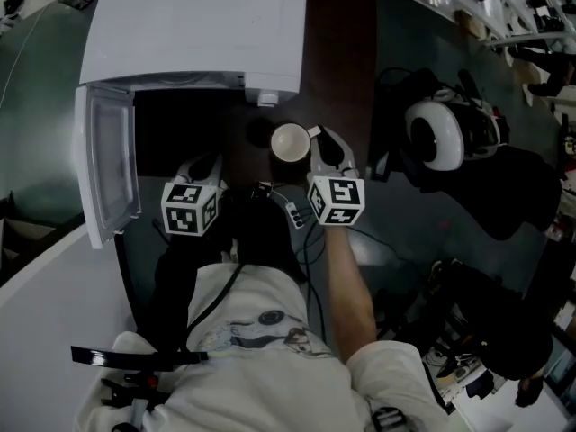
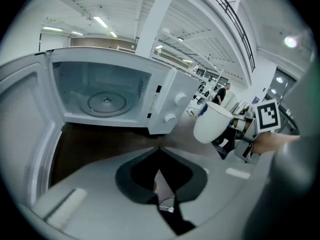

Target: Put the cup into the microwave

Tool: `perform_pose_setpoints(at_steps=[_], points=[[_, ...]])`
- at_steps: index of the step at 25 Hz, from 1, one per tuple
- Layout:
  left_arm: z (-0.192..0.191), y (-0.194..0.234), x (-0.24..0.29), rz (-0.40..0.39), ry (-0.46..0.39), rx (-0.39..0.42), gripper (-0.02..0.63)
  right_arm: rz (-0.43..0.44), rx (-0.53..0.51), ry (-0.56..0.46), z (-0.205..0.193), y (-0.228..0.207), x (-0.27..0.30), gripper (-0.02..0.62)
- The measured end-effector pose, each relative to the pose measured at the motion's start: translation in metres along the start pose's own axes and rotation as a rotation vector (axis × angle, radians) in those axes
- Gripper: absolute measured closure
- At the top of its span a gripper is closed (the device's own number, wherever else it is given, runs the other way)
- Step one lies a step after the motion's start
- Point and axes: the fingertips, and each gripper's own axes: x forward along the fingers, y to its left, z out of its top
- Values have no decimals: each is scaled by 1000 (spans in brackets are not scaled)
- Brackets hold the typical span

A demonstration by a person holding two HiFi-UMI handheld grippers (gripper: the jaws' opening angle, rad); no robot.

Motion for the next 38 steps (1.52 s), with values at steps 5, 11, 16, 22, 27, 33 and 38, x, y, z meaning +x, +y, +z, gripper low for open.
perform_pose_setpoints(at_steps=[5, 11, 16, 22, 27, 33, 38], points=[[2, 16, -14, 19, -37, -30, 606, 51, -23, 4, 3, 38, 1, 562], [-3, 44, -33, 59, -58, -73, 606, 138, -53, 5, 8, 92, 17, 562], [-15, 63, -48, 91, -54, -112, 606, 218, -74, 6, 14, 138, 39, 563], [-28, 81, -63, 123, -49, -158, 606, 293, -78, 14, 19, 182, 69, 563], [-36, 91, -66, 128, -42, -175, 606, 304, -59, 0, 27, 202, 100, 563], [-51, 92, -67, 128, -23, -183, 606, 289, -37, -30, 39, 214, 140, 561], [-64, 86, -66, 114, -4, -194, 606, 250, -10, -59, 51, 211, 178, 561]])
